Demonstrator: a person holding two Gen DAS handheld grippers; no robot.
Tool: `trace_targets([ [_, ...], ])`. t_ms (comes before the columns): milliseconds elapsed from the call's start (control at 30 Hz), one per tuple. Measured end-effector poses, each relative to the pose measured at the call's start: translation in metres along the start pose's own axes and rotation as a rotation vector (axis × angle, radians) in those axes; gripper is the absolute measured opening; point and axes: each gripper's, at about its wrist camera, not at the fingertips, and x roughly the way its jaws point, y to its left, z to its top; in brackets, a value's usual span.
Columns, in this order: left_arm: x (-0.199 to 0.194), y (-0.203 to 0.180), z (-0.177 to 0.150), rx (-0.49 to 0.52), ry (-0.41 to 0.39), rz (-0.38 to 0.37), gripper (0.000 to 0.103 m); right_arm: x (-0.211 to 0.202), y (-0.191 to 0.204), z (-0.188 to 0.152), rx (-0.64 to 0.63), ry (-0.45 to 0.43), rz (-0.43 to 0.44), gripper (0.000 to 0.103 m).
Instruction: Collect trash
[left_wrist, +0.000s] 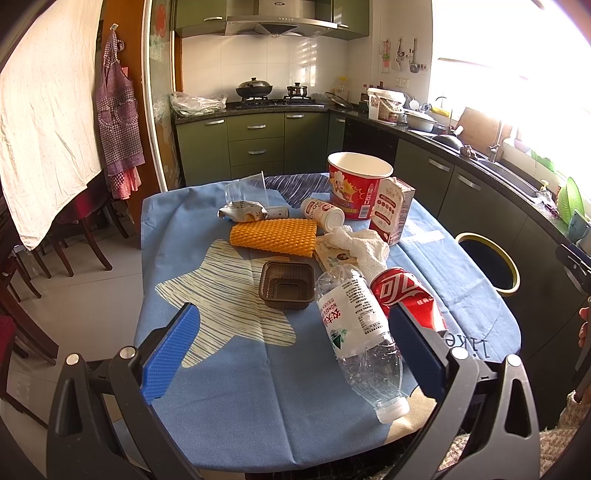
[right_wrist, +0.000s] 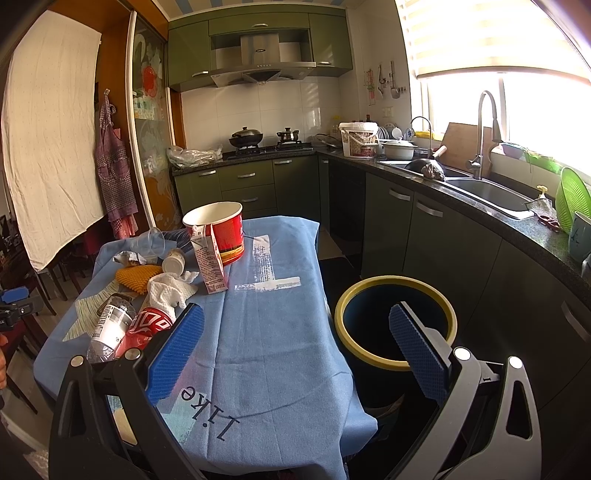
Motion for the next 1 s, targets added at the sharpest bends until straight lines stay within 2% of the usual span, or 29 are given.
trace_targets([
  [333, 0.012, 0.002, -0.002, -0.009, 0.029, -0.006, 0.097, 0.015, 0.005, 0.001, -0.011, 0.031, -0.008, 0.099],
  [533, 0.044, 0.006, 0.018, 0.001, 0.117, -0.020, 0.097, 0.046, 0.005, 0.039, -0.026, 0.090, 0.056, 0.099],
  [633, 0.062, 0.006, 0.035, 0.012, 0.152, -0.051, 0.097, 0.079, 0.011, 0.073, -0.046, 0.170, 0.110, 0.099],
  [800, 0.081, 0.002, 0.062, 0.024, 0.147, -0.038, 0.097, 0.155, 0.034, 0.132, -0.060, 0.324, 0.215, 0.099],
  [933, 0.091, 0.002, 0.079, 0.032, 0.141, -0.036, 0.097, 0.227, 0.058, 0.165, -0.064, 0.476, 0.254, 0.099],
  [1000, 0.099, 0.003, 0.086, 0.037, 0.145, -0.039, 0.097, 0.263, 0.068, 0.177, -0.047, 0.540, 0.263, 0.094],
])
